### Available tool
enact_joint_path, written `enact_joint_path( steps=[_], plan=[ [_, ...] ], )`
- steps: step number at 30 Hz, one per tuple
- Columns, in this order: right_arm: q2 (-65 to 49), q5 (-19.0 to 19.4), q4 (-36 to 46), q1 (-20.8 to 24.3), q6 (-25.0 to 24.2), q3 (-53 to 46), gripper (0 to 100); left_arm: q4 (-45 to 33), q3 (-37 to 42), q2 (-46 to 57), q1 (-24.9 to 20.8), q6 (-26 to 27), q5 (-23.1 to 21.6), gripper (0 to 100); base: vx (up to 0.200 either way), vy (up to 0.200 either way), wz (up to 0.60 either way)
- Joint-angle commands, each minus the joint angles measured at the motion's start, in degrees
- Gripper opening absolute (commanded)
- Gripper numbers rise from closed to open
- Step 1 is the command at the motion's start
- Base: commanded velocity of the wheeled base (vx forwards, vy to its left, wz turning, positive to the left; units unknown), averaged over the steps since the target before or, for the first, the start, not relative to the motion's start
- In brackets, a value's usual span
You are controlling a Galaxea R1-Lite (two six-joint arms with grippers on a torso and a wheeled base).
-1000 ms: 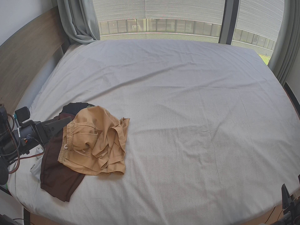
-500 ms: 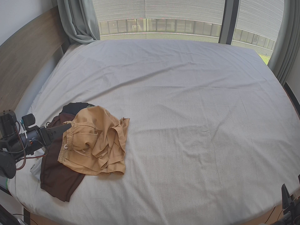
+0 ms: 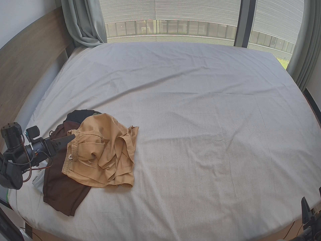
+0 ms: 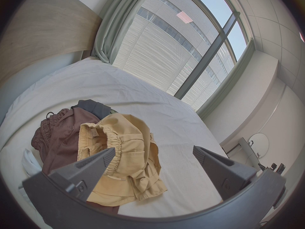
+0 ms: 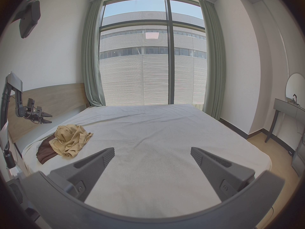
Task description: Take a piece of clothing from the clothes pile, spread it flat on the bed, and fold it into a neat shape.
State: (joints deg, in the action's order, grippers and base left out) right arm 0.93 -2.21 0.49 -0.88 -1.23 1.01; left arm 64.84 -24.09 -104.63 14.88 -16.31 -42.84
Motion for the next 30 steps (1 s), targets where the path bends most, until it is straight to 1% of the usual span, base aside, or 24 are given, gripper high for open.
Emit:
enact_joint_path(
  steps=[1, 8, 14, 30],
  plan=[
    [-0.8, 0.0, 0.0, 0.0, 0.0, -0.7, 100, 3.0, -0.4, -5.7, 0.8, -0.2, -0.1, 100, 0.000, 0.000, 0.00],
    [-0.8, 0.1, 0.0, -0.1, 0.1, -0.7, 100, 7.2, -1.4, -10.3, 1.5, -0.7, -0.8, 100, 0.000, 0.000, 0.00],
    [-0.8, 0.2, 0.0, -0.1, 0.1, -0.7, 100, 7.3, -3.1, -11.7, 1.4, -1.4, -0.8, 100, 0.000, 0.000, 0.00],
    [-0.8, 0.0, 0.0, -0.1, -0.1, -0.7, 100, 7.8, -6.1, -15.6, 0.9, -1.4, -1.5, 100, 0.000, 0.000, 0.00]
  ],
)
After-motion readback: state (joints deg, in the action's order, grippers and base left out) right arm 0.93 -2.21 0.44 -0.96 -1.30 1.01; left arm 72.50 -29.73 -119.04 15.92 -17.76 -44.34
